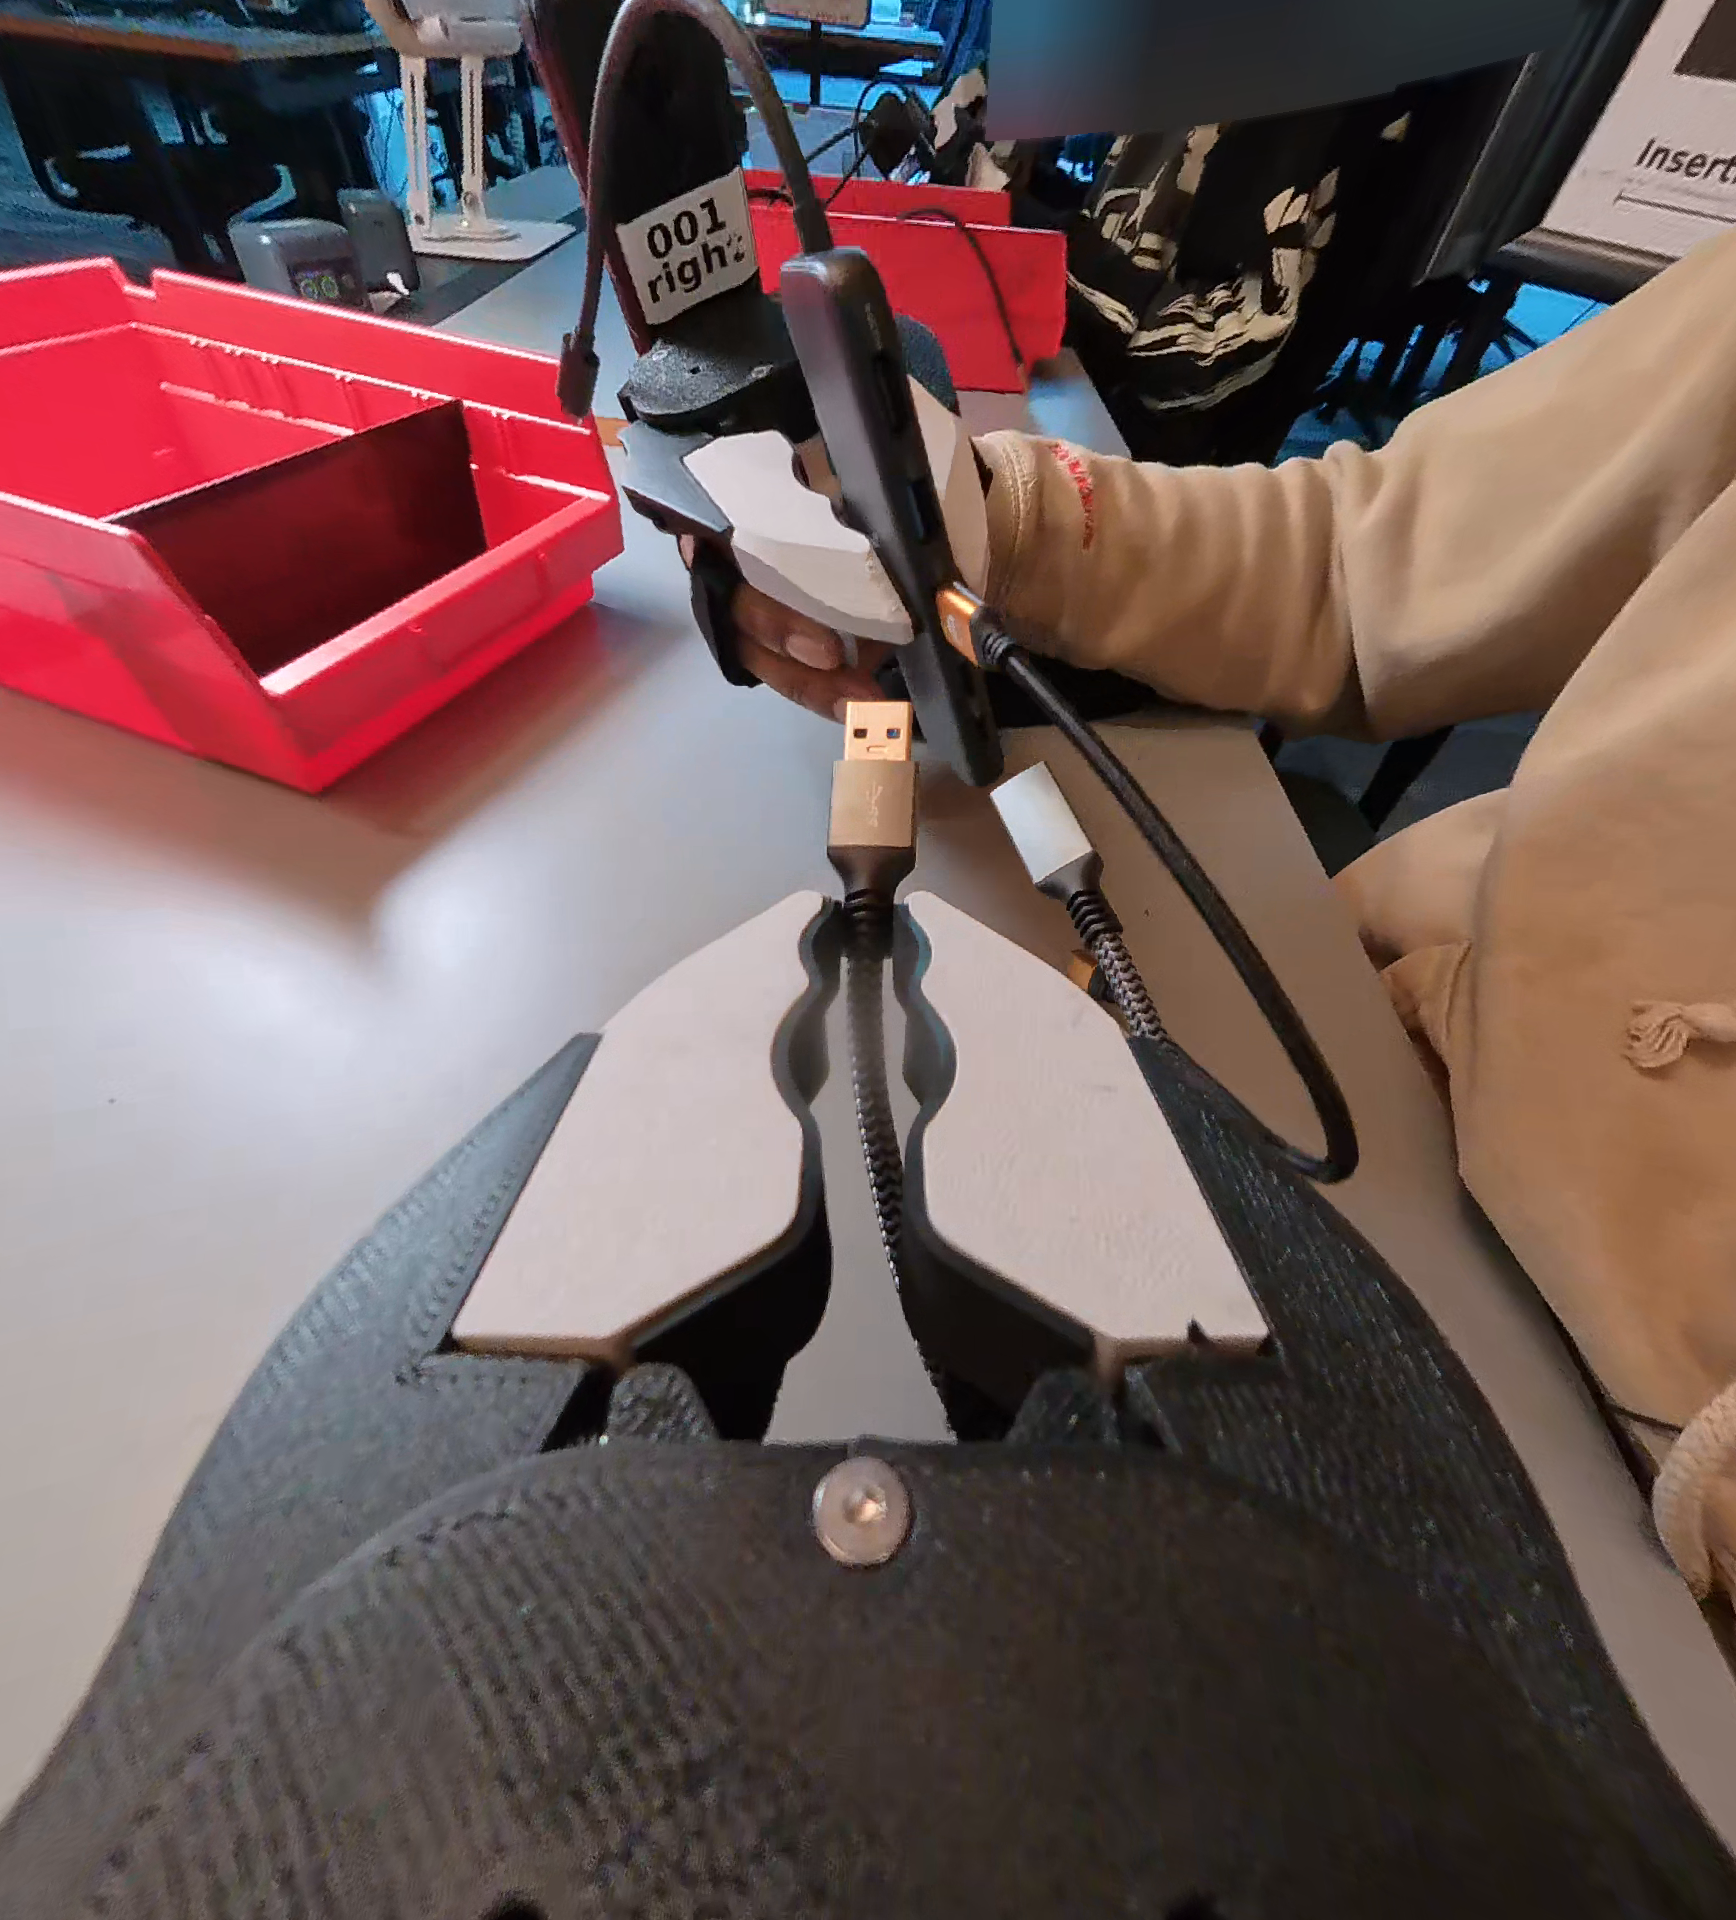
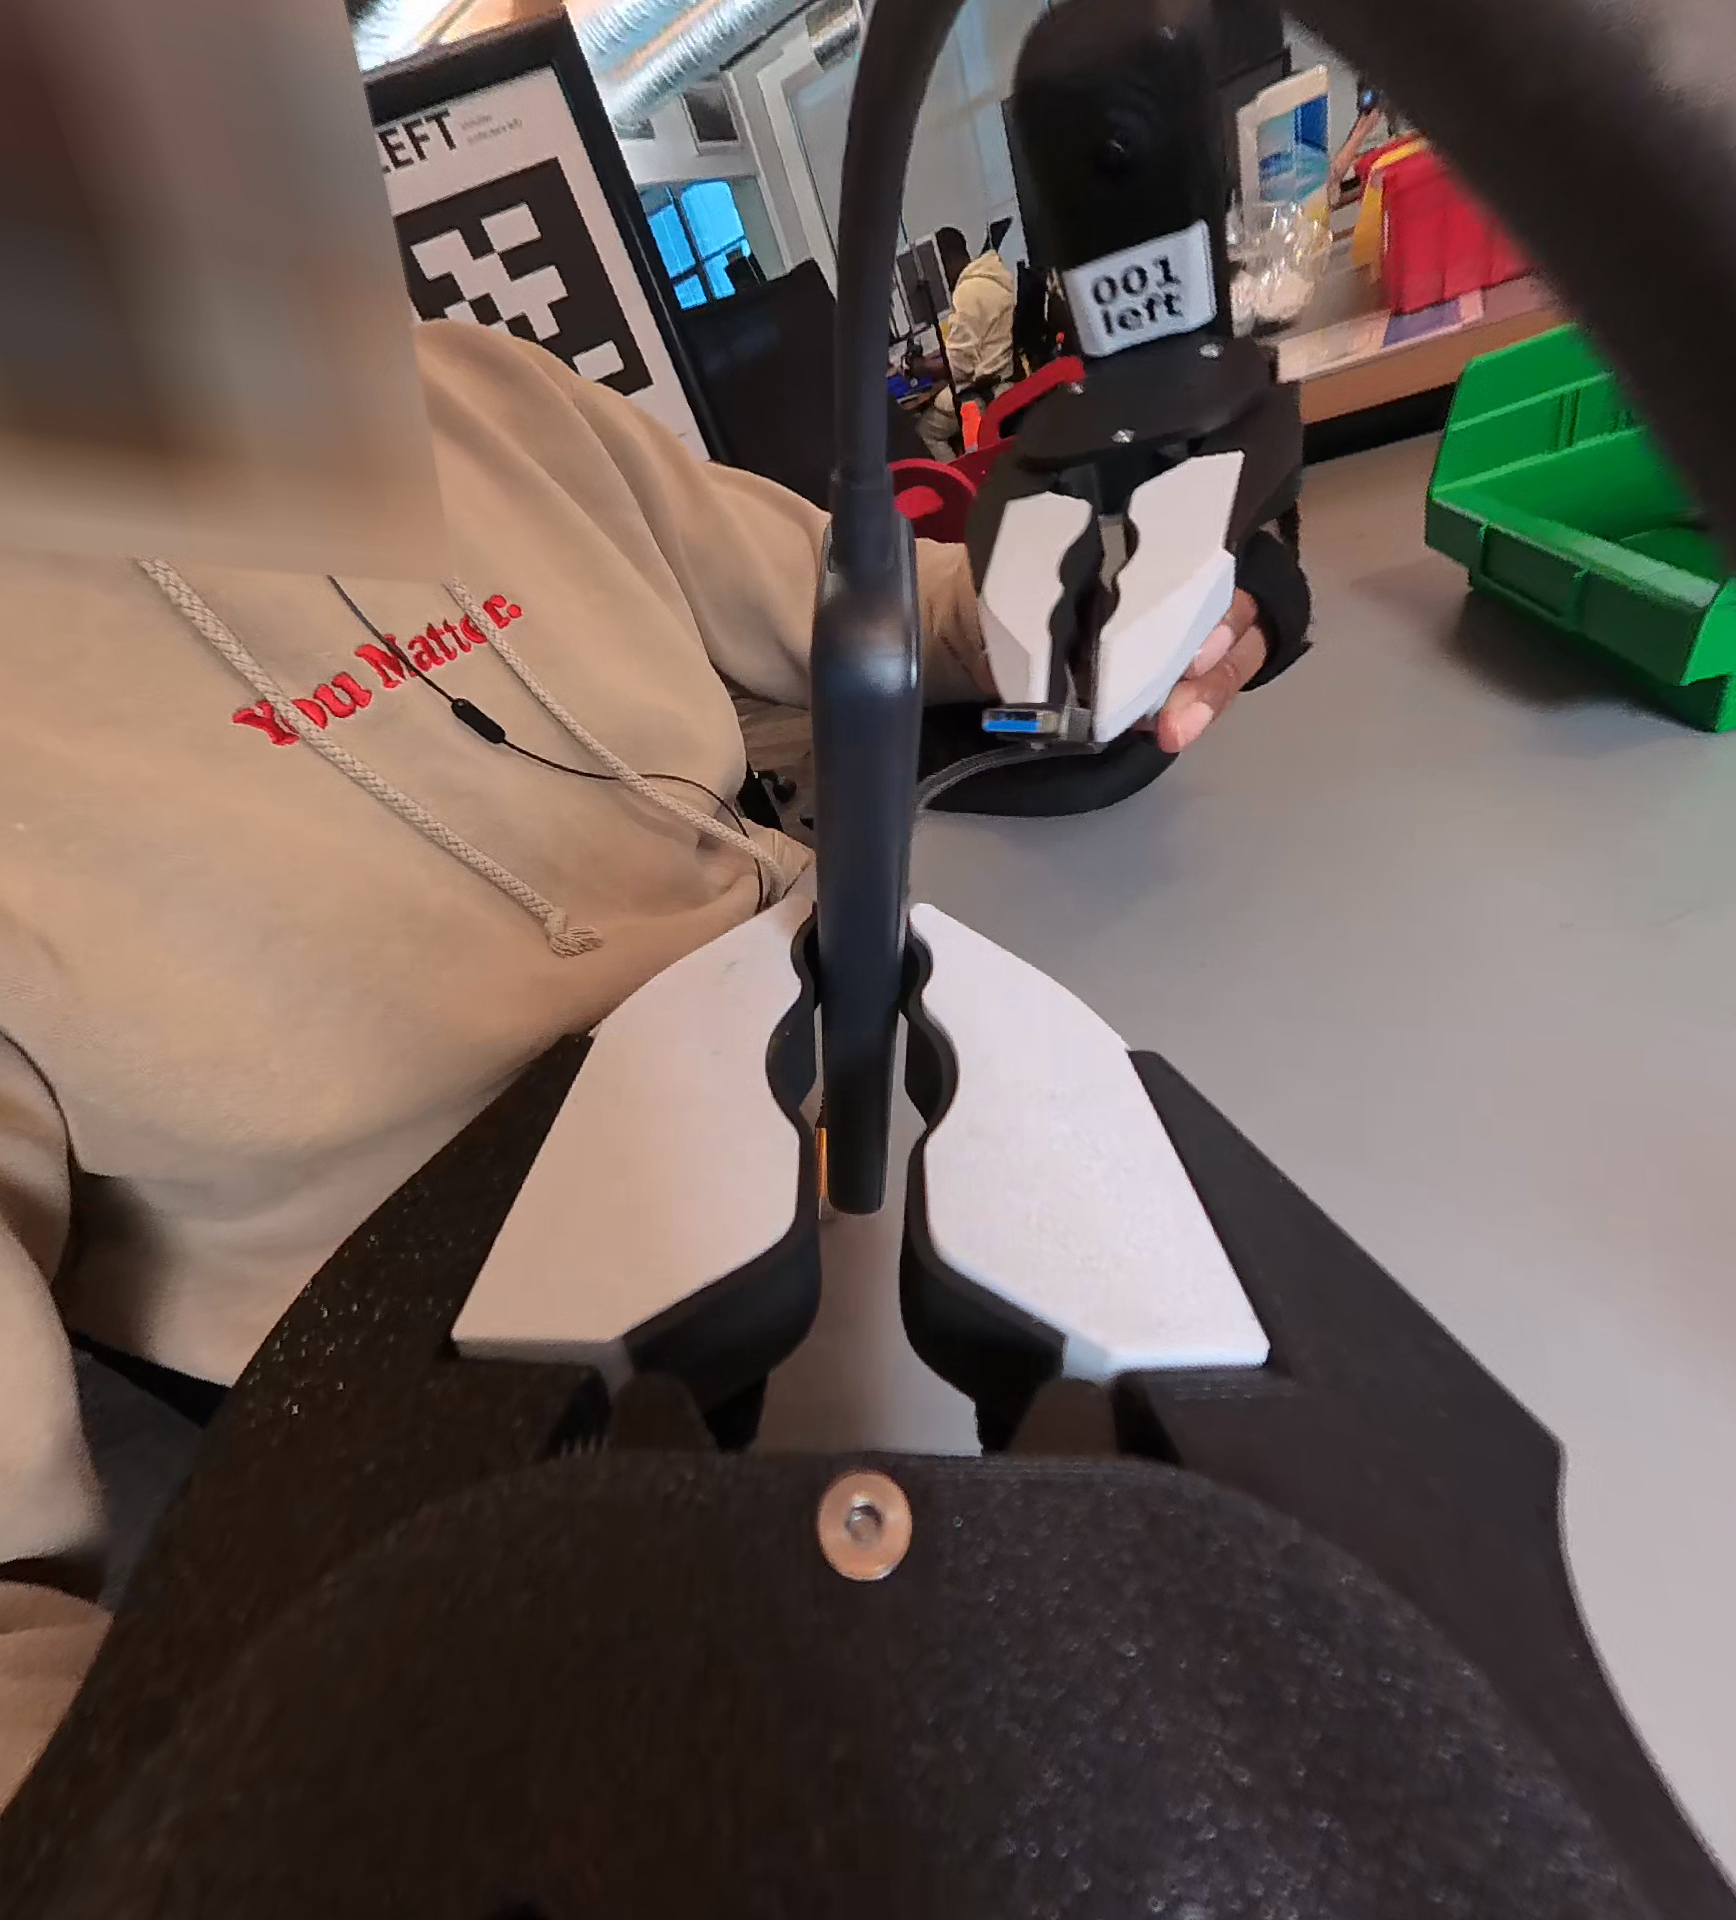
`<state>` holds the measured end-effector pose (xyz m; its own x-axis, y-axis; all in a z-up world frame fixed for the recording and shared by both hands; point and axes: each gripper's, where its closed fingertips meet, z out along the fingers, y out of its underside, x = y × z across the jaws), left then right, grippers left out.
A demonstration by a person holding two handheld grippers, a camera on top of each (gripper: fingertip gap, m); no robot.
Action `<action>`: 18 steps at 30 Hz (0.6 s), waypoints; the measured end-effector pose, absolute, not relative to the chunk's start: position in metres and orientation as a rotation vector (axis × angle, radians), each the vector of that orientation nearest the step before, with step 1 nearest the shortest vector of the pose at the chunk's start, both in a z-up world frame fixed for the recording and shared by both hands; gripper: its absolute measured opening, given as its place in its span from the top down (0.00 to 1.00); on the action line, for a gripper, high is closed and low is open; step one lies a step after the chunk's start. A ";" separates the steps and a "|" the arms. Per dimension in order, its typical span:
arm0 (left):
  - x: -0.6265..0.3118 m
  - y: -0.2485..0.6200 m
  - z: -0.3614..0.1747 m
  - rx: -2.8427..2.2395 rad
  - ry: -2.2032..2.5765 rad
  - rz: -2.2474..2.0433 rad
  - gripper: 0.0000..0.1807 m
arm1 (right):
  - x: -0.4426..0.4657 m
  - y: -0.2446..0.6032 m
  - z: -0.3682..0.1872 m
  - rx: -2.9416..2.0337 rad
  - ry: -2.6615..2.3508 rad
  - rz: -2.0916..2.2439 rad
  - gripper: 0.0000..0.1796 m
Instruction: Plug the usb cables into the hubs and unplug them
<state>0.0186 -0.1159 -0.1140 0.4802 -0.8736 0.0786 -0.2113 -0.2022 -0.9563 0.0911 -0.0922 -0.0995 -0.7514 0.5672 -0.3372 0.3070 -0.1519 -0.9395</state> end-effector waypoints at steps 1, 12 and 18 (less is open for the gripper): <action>0.021 -0.116 -0.113 -1.700 0.930 -0.801 0.95 | 0.090 -0.093 -0.100 -1.008 -1.914 2.011 0.94; 0.013 -0.100 -0.115 -1.618 0.990 -0.234 0.95 | 0.062 -0.082 -0.123 -1.275 -1.884 1.799 0.94; 0.008 -0.095 -0.117 -1.546 1.055 0.042 0.95 | 0.055 -0.086 -0.124 -1.307 -1.871 1.795 0.94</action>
